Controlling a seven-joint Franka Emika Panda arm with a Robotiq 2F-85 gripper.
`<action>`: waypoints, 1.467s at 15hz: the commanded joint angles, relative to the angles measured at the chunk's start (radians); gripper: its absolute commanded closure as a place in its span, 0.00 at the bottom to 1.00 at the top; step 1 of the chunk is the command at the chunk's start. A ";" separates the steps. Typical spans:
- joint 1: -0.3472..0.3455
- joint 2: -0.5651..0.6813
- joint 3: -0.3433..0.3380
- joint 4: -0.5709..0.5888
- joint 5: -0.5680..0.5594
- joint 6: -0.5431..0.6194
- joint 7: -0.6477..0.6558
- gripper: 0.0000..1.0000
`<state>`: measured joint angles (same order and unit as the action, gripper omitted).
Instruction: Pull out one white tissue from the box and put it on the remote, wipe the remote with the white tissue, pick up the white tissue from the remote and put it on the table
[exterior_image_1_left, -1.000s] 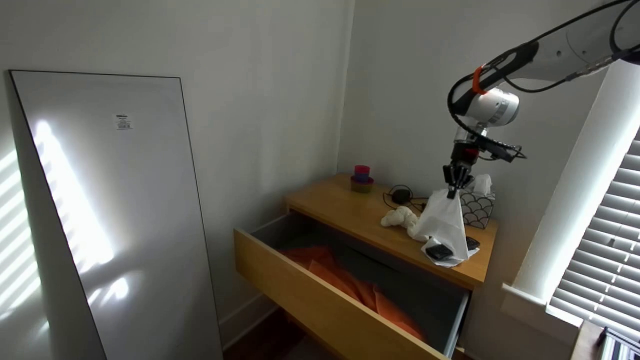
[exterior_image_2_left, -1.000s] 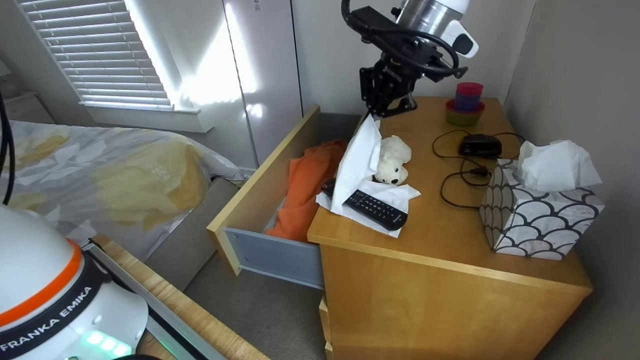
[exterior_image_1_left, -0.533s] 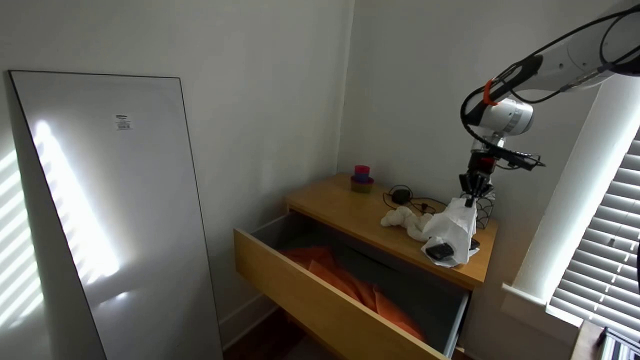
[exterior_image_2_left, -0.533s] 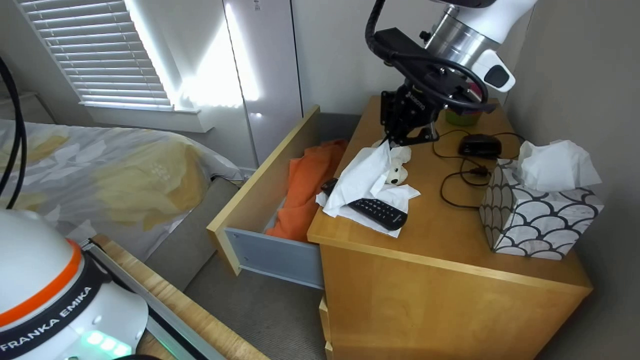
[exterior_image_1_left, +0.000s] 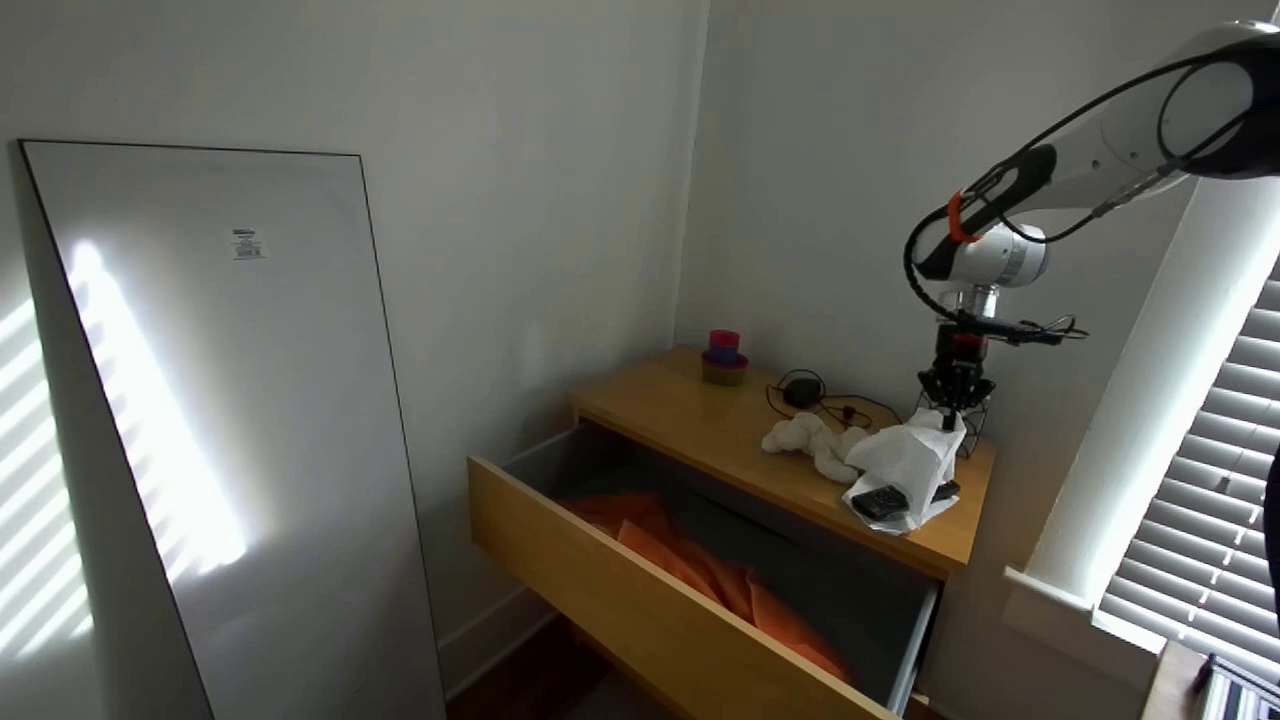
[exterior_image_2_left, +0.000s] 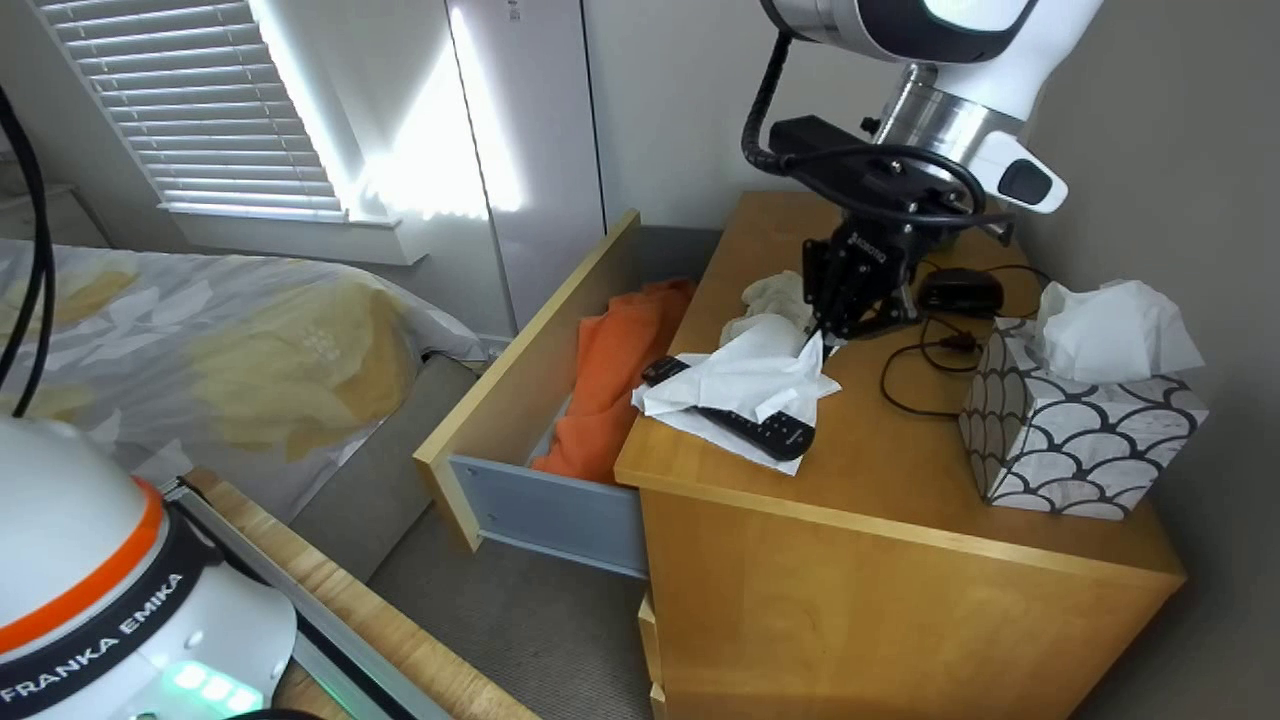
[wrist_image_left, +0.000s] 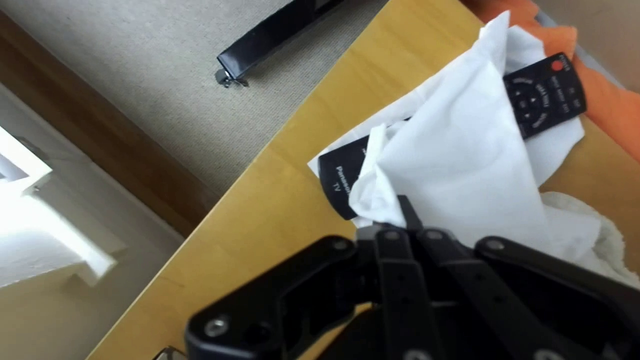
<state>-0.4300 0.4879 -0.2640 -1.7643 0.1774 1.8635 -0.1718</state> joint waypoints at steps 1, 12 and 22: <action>0.032 0.078 -0.017 0.062 -0.091 -0.041 0.135 1.00; 0.097 0.222 -0.007 0.185 -0.234 -0.174 0.260 0.67; 0.123 0.093 0.031 0.104 -0.280 -0.114 0.164 0.00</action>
<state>-0.3085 0.6379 -0.2603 -1.5964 -0.0990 1.7198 0.0459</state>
